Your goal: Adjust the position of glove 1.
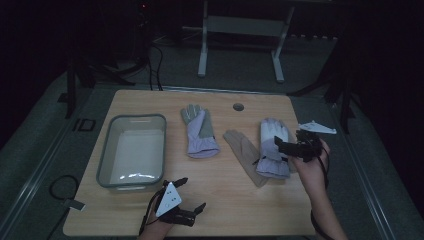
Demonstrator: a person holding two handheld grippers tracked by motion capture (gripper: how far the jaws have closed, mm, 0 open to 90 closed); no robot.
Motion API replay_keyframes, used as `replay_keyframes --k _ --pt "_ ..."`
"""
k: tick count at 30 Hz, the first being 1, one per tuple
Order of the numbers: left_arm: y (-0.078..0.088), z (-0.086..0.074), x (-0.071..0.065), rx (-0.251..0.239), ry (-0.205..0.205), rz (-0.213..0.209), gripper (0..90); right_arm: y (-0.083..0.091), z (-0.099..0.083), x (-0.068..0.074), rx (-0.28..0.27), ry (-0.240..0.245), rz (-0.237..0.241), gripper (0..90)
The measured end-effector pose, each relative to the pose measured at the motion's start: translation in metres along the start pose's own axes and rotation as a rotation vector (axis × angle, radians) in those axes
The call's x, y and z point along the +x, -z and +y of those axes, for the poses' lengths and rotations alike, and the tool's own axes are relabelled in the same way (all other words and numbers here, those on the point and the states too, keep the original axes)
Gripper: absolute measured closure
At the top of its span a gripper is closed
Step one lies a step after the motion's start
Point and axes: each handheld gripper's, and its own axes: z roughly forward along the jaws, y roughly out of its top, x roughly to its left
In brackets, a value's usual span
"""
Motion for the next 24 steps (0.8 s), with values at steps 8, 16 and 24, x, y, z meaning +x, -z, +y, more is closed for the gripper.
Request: replay_keyframes --k 8,16,24 --pt "0.0 0.0 0.0 -0.005 0.005 -0.003 2.3 -0.013 0.024 0.028 0.0 0.058 0.049 13.4" --pt "0.0 0.0 0.0 -0.004 0.002 -0.005 2.3 -0.031 0.04 0.053 0.029 0.078 0.077 12.7" --pt "0.0 0.0 0.001 -0.005 0.009 -0.014 2.3 -0.049 0.049 0.075 0.049 0.093 0.135 10.5"
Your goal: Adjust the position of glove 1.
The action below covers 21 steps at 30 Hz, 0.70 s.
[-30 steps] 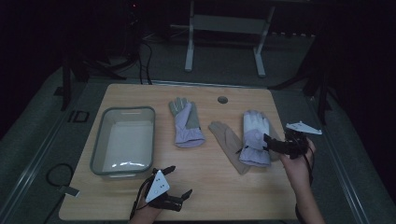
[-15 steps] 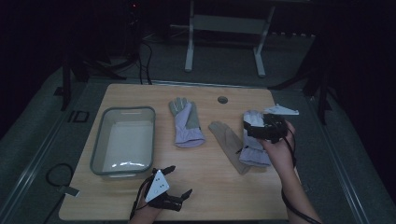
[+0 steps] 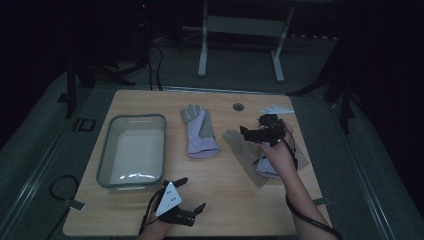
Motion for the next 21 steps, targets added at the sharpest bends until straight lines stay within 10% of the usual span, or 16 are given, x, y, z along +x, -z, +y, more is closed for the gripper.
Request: replay_keyframes --k 21 --pt "0.0 0.0 0.0 0.0 -0.012 -0.005 2.3 -0.077 0.019 0.063 0.082 0.084 0.108 21.3"
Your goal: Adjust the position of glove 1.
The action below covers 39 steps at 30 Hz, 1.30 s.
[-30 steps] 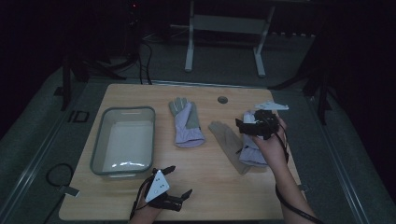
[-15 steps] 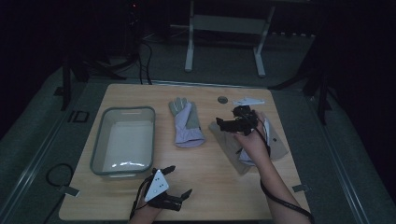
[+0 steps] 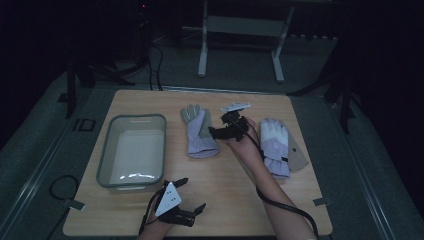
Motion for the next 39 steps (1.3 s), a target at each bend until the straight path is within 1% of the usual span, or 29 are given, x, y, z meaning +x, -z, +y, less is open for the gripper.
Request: replay_keyframes --k 1,2,3,4,5,6,7,8,9,11,14,16,17,18,20,22,25,27,29,30,31,32,33,34,35,37,39 --pt "0.0 0.0 0.0 0.0 0.002 0.0 2.3 -0.006 0.001 0.002 0.019 0.008 0.009 24.3" --pt "0.0 0.0 0.0 -0.002 0.004 -0.002 2.3 -0.01 0.001 0.004 0.029 0.01 0.015 24.5" --pt "0.0 0.0 0.0 -0.004 0.003 -0.002 2.3 -0.016 0.0 0.006 0.037 0.011 0.015 28.9" --pt "0.0 0.0 0.0 -0.004 0.003 -0.002 2.3 -0.016 0.0 0.006 0.037 0.011 0.015 28.9" --pt "0.0 0.0 0.0 -0.005 0.008 -0.004 2.3 -0.02 0.0 0.007 0.043 0.013 0.02 30.4" --pt "0.0 0.0 0.001 -0.005 0.009 -0.006 2.3 -0.03 0.0 0.008 0.052 0.003 0.028 36.0" --pt "0.0 0.0 0.0 -0.007 0.011 -0.005 2.3 -0.035 0.001 0.008 0.055 -0.002 0.042 37.9" --pt "0.001 0.0 0.001 -0.008 0.009 -0.006 2.3 -0.039 0.001 0.008 0.059 -0.006 0.04 38.6" --pt "0.001 0.0 0.001 -0.008 0.01 -0.006 2.3 -0.043 0.001 0.008 0.063 -0.005 0.043 42.5" --pt "0.001 0.0 0.001 -0.007 0.01 -0.008 2.3 -0.052 0.002 0.007 0.078 -0.009 0.05 44.5" --pt "0.0 0.0 0.001 -0.006 0.011 -0.009 2.3 -0.065 0.0 0.006 0.107 -0.016 0.055 44.7" --pt "0.0 0.0 0.001 -0.006 0.009 -0.01 2.3 -0.068 0.0 0.006 0.113 -0.021 0.059 44.6" --pt "0.0 0.0 0.001 -0.007 0.01 -0.007 2.3 -0.072 -0.001 0.006 0.115 -0.013 0.058 44.6" --pt "0.0 0.0 0.001 -0.006 0.011 -0.008 2.3 -0.081 -0.002 0.007 0.125 0.007 0.042 44.0" --pt "0.001 0.0 0.001 -0.007 0.012 -0.008 2.3 -0.087 -0.001 0.005 0.122 0.001 0.037 42.9" --pt "0.001 0.0 0.001 -0.007 0.013 -0.007 2.3 -0.092 -0.001 0.005 0.13 -0.007 0.048 43.2" --pt "0.001 0.0 0.001 -0.008 0.013 -0.006 2.3 -0.098 -0.003 0.007 0.14 0.012 0.044 43.2" --pt "0.001 0.0 0.001 -0.008 0.013 -0.007 2.3 -0.102 -0.005 0.008 0.153 0.029 0.021 43.3" --pt "0.001 0.0 0.001 -0.008 0.012 -0.007 2.3 -0.105 -0.006 0.008 0.161 0.025 0.015 43.4" --pt "0.001 0.0 0.001 -0.007 0.012 -0.007 2.3 -0.11 -0.009 0.007 0.17 0.031 0.004 45.2" --pt "0.001 0.0 0.001 -0.007 0.012 -0.008 2.3 -0.112 -0.011 0.007 0.177 0.027 0.005 46.7" --pt "0.0 0.0 0.001 -0.007 0.012 -0.008 2.3 -0.114 -0.013 0.007 0.186 0.019 0.009 50.3" --pt "0.0 0.0 0.001 -0.006 0.013 -0.009 2.3 -0.115 -0.014 0.007 0.19 0.002 0.009 53.3" --pt "0.0 0.0 0.001 -0.004 0.015 -0.01 2.3 -0.115 -0.015 0.007 0.187 -0.022 0.007 58.1" --pt "0.0 0.0 0.001 -0.003 0.017 -0.009 2.3 -0.115 -0.016 0.008 0.183 -0.027 0.006 61.7" --pt "0.0 0.0 0.001 -0.004 0.018 -0.007 2.3 -0.115 -0.017 0.012 0.174 0.001 -0.014 68.3" --pt "0.0 0.0 0.001 -0.005 0.017 -0.009 2.3 -0.115 -0.017 0.014 0.175 0.013 -0.019 74.1"
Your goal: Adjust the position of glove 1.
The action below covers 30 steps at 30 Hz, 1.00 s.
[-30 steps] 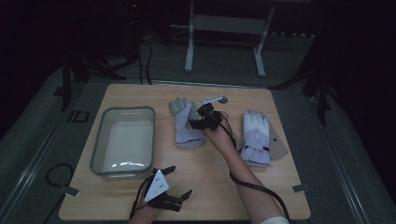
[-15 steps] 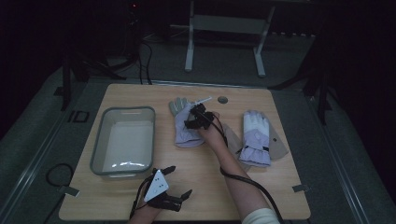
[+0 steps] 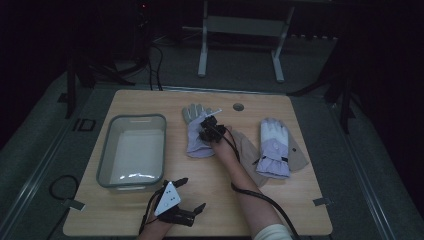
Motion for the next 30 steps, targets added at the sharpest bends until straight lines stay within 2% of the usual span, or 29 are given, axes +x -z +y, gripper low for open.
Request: replay_keyframes --k 5,7,11,14,18,23,28,30 --pt "0.0 0.0 0.001 0.001 0.004 -0.005 2.3 0.003 0.001 0.003 0.001 0.008 -0.016 82.7" --pt "0.0 0.0 0.001 0.001 0.007 -0.007 2.3 0.005 0.002 0.004 0.004 -0.029 0.001 84.4" --pt "0.0 0.0 0.001 0.001 0.005 -0.006 2.3 0.016 0.003 0.003 -0.04 -0.069 0.026 86.2" --pt "0.0 0.0 0.001 0.002 0.005 -0.006 2.3 0.029 0.005 0.003 -0.064 -0.068 0.041 86.3" --pt "0.0 0.0 0.001 0.003 0.004 -0.005 2.3 0.053 0.007 -0.001 -0.114 -0.091 0.07 86.3" --pt "0.0 0.0 0.001 0.003 0.007 -0.001 2.3 0.091 0.004 -0.004 -0.192 -0.114 0.083 86.3" --pt "0.0 0.0 0.001 0.003 0.005 0.003 2.3 0.129 -0.008 -0.004 -0.249 -0.103 0.065 86.3" --pt "-0.001 0.0 0.001 0.004 0.005 0.002 2.3 0.144 -0.016 -0.001 -0.269 -0.096 0.045 86.3"
